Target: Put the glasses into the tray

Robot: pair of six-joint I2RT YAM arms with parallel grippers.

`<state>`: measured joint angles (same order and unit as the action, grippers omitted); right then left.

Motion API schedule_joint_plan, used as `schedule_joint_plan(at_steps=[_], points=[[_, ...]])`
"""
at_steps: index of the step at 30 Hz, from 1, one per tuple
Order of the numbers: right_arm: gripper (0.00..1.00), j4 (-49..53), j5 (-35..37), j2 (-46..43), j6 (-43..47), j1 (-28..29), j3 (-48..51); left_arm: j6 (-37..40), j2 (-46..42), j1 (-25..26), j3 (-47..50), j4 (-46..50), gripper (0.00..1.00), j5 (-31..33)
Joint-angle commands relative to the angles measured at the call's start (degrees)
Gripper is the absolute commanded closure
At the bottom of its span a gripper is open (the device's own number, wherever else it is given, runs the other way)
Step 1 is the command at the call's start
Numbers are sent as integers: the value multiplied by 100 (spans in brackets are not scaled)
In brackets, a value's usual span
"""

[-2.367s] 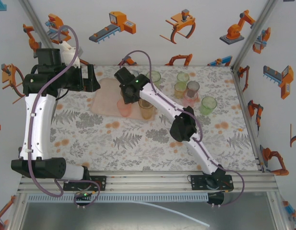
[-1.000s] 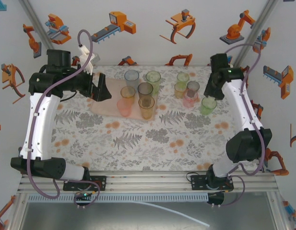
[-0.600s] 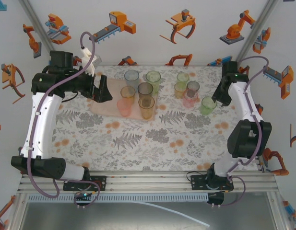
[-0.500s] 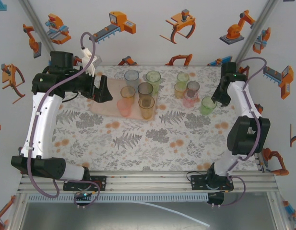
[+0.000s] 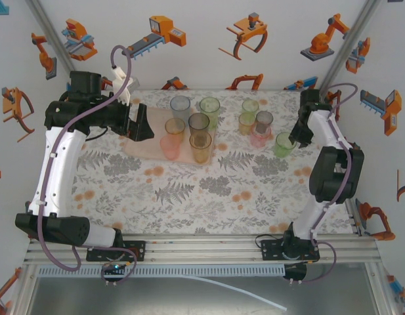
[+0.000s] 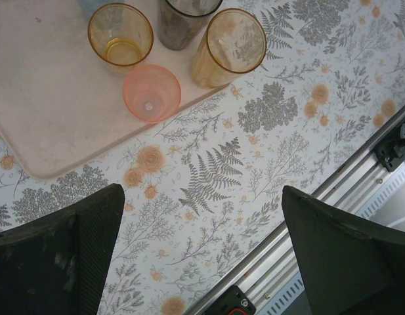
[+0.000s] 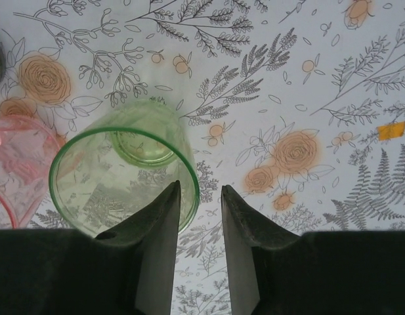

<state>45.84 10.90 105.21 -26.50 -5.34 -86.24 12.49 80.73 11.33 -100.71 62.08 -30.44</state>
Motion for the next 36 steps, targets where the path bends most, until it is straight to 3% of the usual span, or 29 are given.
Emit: schedule_joint_plan(at_steps=[1, 21, 29, 36], points=[[70, -73, -27, 146, 131, -37, 21, -52, -124, 27, 40, -83, 3, -24], [97, 20, 77, -90, 444, -37, 116, -191, -37, 40, -183, -109, 3, 13], [100, 174, 26, -505, 492, 0, 147, -322, 63, 40, -411, -101, 3, 293], [100, 458, 223, -1052, 532, 382, 109, -582, 281, 47, -690, -109, 3, 781]])
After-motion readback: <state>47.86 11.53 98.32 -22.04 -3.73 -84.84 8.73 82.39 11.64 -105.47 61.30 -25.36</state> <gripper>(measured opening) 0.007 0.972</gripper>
